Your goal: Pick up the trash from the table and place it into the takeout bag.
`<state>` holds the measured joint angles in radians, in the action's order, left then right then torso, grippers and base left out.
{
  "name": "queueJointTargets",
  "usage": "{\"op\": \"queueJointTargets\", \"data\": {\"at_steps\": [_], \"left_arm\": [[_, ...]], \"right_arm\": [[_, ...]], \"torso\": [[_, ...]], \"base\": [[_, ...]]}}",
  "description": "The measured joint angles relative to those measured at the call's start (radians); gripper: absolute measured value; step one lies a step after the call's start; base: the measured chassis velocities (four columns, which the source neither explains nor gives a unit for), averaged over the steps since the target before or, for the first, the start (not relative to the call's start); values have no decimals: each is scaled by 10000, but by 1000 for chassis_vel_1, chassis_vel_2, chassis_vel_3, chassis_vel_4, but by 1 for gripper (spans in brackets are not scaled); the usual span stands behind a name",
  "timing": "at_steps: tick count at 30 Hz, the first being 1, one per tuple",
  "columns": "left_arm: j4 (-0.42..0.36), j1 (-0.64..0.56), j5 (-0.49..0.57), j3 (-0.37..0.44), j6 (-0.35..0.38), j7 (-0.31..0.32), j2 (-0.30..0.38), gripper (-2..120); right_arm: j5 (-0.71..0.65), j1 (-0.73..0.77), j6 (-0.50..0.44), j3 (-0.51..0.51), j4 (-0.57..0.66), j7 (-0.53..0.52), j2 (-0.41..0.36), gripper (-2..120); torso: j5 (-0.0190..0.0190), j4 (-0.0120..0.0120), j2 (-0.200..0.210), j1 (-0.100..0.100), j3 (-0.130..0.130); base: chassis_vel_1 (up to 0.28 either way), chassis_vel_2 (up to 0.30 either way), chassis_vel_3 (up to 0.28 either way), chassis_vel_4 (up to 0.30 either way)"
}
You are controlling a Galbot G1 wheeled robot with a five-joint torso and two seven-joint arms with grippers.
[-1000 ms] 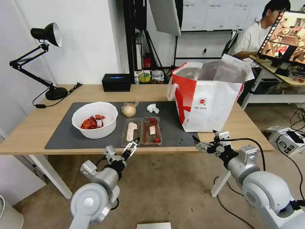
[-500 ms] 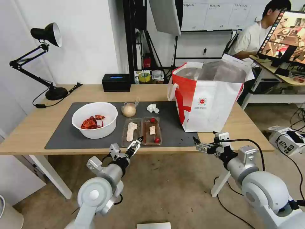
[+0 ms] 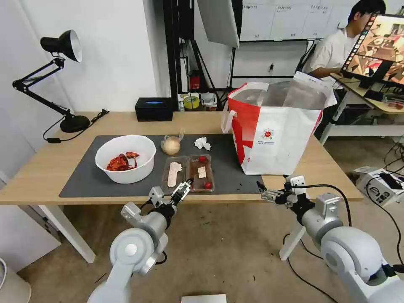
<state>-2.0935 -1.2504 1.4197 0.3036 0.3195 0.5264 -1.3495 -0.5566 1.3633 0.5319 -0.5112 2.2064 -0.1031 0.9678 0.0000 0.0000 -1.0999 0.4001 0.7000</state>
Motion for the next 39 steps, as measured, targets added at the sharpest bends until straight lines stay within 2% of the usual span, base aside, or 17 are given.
{"op": "queueJointTargets", "data": {"at_steps": [24,39], "left_arm": [[270,276,67,188,-163,-17,30,100],[17,519,116,371,-560,-283,-2,100]], "right_arm": [[16,50,0,8,-66,-6,73,100],[19,8,-9,71,-116,-7,124,100]], "torso": [[0,0,-1,-1,0],[0,0,-1,-1,0]], "base": [[0,0,0,0],[0,0,0,0]]}}
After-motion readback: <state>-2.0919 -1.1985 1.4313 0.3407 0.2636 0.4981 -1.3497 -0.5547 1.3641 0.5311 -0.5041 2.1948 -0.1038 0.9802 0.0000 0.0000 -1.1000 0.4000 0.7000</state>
